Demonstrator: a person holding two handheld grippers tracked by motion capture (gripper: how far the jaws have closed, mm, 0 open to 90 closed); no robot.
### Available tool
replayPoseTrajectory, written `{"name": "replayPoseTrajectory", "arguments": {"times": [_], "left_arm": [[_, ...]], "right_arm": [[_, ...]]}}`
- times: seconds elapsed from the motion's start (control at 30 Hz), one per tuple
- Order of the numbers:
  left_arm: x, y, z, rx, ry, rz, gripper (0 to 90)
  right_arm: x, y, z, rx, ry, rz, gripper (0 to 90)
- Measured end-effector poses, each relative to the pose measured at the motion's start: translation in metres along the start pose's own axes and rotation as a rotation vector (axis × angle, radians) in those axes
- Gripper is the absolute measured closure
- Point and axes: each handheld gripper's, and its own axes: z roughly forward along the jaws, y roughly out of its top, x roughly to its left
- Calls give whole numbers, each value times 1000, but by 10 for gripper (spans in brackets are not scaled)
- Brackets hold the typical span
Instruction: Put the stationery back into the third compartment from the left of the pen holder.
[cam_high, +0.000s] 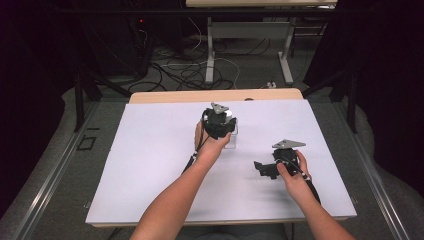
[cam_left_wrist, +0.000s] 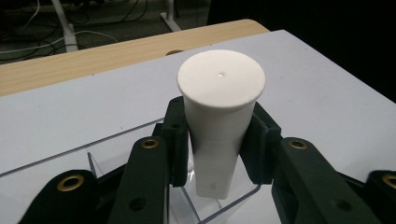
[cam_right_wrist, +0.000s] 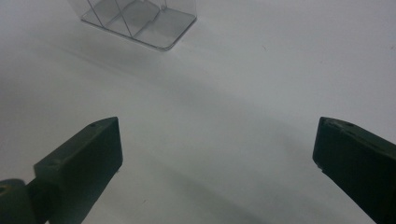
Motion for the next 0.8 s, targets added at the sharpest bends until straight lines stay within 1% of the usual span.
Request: {"name": "replayPoseTrajectory", "arguments": {"times": [0.07, 0.1, 0.27, 0.33, 0.37, 0.47, 0.53, 0.6, 0.77, 0.8], "left_arm": [[0, -2, 2, 1, 2, 0, 666], [-1, -2, 2, 11, 8, 3, 665], [-2, -5, 5, 12, 1, -2, 665], [-1, -6, 5, 29, 6, 21, 665], [-3, -7, 6, 30, 9, 9, 664], [-3, -7, 6, 40, 14, 29, 664], [-4, -8, 7, 33, 16, 21, 664], [-5, -8, 7, 38, 13, 17, 663], [-5, -8, 7, 39, 13, 17, 660], [-5, -8, 7, 32, 9, 17, 654]], "right_arm": [[0, 0, 0, 1, 5, 0, 11], [0, 0, 0, 4, 6, -3, 11], [0, 0, 1, 6, 10, -5, 14], [0, 0, 1, 7, 10, -11, 16], [0, 0, 1, 8, 10, -7, 17], [1, -1, 1, 10, 15, -4, 21], [1, 0, 1, 11, 14, -2, 23], [1, -1, 1, 12, 13, -4, 24], [1, -1, 1, 16, 17, -7, 26], [1, -1, 1, 16, 16, -7, 27]]}}
